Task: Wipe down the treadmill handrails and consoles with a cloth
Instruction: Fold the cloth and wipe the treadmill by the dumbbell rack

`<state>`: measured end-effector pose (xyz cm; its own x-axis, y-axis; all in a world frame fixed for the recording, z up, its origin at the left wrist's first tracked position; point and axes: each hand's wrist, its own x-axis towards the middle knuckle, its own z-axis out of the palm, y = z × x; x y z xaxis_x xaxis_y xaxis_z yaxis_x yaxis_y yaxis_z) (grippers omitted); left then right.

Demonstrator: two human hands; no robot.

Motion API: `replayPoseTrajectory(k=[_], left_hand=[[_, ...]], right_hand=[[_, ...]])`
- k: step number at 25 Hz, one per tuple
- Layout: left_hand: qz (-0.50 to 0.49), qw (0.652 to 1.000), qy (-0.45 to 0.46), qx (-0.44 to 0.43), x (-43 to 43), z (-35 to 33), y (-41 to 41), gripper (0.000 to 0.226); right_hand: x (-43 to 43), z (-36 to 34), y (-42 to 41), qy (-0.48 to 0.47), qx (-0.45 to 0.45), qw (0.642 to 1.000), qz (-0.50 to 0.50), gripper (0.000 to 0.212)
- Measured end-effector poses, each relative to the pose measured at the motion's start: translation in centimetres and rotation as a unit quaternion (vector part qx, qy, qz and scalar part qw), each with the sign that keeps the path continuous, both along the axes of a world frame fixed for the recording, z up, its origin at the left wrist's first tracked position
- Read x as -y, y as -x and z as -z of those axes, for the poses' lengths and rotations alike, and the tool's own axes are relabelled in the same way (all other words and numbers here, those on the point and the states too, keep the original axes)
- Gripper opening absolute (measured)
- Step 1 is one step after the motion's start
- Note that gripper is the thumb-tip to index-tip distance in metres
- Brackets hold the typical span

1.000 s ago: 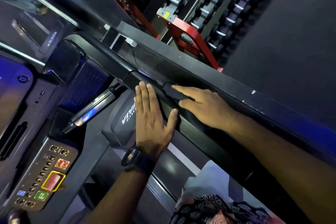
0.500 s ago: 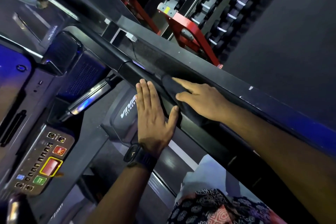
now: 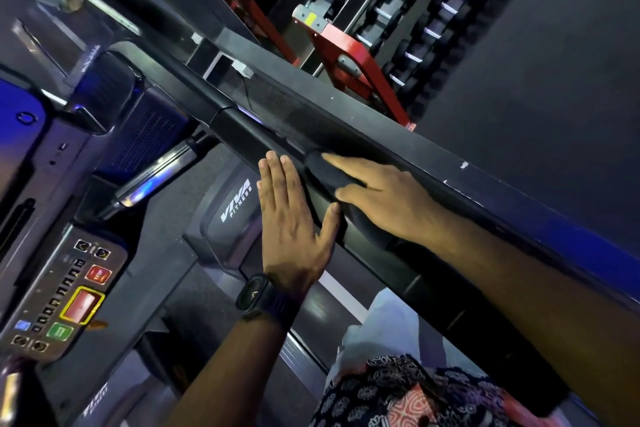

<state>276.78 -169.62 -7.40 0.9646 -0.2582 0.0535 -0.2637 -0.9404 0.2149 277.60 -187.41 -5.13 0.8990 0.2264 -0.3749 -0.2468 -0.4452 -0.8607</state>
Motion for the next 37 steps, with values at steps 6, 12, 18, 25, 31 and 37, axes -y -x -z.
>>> replayPoseTrajectory(k=[6,12,18,25,31,37], left_hand=[[-0.003,1.000,-0.009,-0.010,0.6,-0.2,0.9,0.088],[-0.005,1.000,0.002,-0.009,1.3,-0.1,2.1,0.086],[0.002,1.000,0.025,-0.001,2.1,0.2,3.7,0.086],[-0.001,1.000,0.031,0.001,3.3,0.3,5.1,0.090],[0.002,1.000,0.013,-0.001,4.1,0.1,6.6,0.088],[-0.002,1.000,0.008,0.000,5.0,0.2,8.0,0.088]], right_hand=[[1.4,1.7,1.1,0.085,-0.083,0.993,-0.008,0.050],[2.1,1.0,1.5,0.058,-0.077,0.995,-0.037,0.055],[1.9,0.3,3.3,-0.009,0.010,1.000,0.003,0.056],[3.3,0.5,5.5,-0.024,0.009,1.000,-0.005,0.056],[4.6,1.0,7.1,0.063,-0.037,0.997,-0.006,0.054],[5.8,1.3,7.7,0.114,-0.081,0.990,-0.014,0.051]])
